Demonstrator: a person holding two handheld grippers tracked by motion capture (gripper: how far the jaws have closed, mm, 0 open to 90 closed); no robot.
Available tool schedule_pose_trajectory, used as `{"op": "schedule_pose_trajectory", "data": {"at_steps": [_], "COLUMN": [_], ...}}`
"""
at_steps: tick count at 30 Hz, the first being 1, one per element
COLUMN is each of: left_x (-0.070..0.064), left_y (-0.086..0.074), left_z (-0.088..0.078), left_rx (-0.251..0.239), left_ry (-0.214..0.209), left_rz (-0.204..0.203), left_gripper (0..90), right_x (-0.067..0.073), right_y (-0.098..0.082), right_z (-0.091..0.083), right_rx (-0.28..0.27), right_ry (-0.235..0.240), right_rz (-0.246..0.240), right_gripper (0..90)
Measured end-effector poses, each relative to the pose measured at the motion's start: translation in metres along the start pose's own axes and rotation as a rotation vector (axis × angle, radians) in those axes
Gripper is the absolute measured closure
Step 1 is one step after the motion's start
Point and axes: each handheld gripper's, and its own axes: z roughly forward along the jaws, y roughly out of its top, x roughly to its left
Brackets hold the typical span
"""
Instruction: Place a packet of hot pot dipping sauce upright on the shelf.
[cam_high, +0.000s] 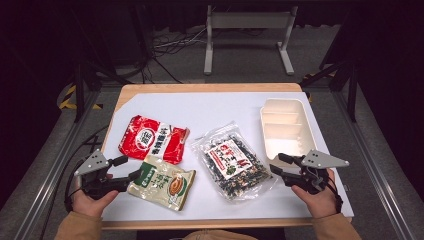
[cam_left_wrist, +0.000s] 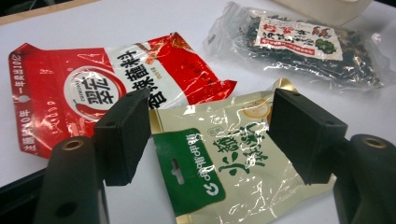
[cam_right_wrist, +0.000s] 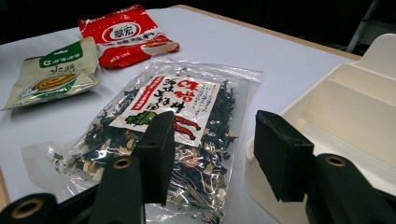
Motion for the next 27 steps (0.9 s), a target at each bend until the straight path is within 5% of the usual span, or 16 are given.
{"op": "schedule_pose_trajectory", "data": {"at_steps": [9,21,27], "left_x": [-0.003,-0.001,0.004], "left_y": [0.003,0.003,-0.001], "left_z": [-0.005,0.003,0.009], "left_rx": [0.029,0.168,0.213], "left_ry": [0.022,0.056,0.037], "left_rz": [-0.011,-0.055,-0.107], "left_gripper": [29.9,31.8,37.9], "right_x": [-0.001,0.002,0.003], "right_y": [0.000,0.001,0.001], "right_z": [0.002,0.005,0.006], "right_rx": [0.005,0.012,0.018], "right_ry": [0.005,0.013,0.017], "right_rz": [0.001,-0.002,-0.006], "right_gripper": [47.7,46.3,45.6]}}
